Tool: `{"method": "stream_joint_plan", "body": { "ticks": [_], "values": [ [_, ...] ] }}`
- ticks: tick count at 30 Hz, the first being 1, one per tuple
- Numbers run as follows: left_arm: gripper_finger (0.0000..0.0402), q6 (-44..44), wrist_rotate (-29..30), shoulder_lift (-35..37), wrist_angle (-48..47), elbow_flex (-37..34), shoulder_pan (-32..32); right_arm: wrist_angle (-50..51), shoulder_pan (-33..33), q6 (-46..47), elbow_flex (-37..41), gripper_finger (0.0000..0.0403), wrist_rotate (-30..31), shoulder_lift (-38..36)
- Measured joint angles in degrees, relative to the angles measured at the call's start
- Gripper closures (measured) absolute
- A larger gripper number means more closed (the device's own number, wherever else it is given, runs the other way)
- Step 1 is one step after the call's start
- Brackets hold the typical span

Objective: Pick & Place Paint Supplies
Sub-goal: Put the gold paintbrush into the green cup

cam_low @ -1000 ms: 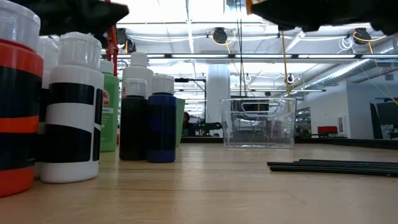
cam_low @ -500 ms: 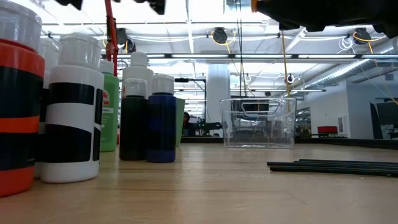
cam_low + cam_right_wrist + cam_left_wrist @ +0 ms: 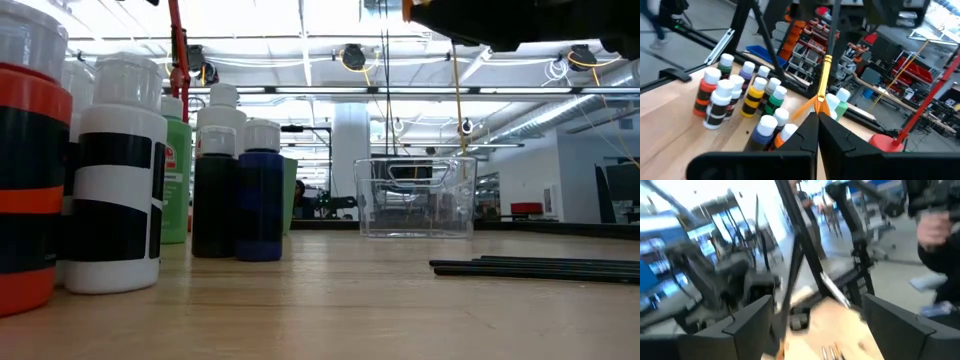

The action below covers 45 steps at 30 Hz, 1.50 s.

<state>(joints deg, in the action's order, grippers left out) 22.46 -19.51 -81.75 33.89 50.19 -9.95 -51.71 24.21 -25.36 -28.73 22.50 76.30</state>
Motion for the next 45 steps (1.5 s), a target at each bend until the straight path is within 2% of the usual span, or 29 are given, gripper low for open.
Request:
{"method": "stream_joint_plan", "body": {
  "ticks": [6,15,24,45],
  "values": [
    [0.0100,0.00,-0.47,-2.63,7.76,0.06,-0.06,-0.45,-0.61,-1.17,0.00,0.0403,-0.01,0.01],
    [0.0177,-1.90,-3.40,-6.70,17.64,0.03,1.28,-2.53,-0.61,-4.35,0.00,0.0403,-0.02,-0.01],
    [0.0248,-5.98,-3.56,-6.80,19.18,-0.06,1.86,-2.05,-0.63,-4.40,0.00,0.0403,0.04,0.01],
    [0.0321,-6.48,-3.56,-6.78,19.95,-0.06,1.88,-1.56,-0.66,-3.85,0.00,0.0403,0.17,0.01]
  ]
}}
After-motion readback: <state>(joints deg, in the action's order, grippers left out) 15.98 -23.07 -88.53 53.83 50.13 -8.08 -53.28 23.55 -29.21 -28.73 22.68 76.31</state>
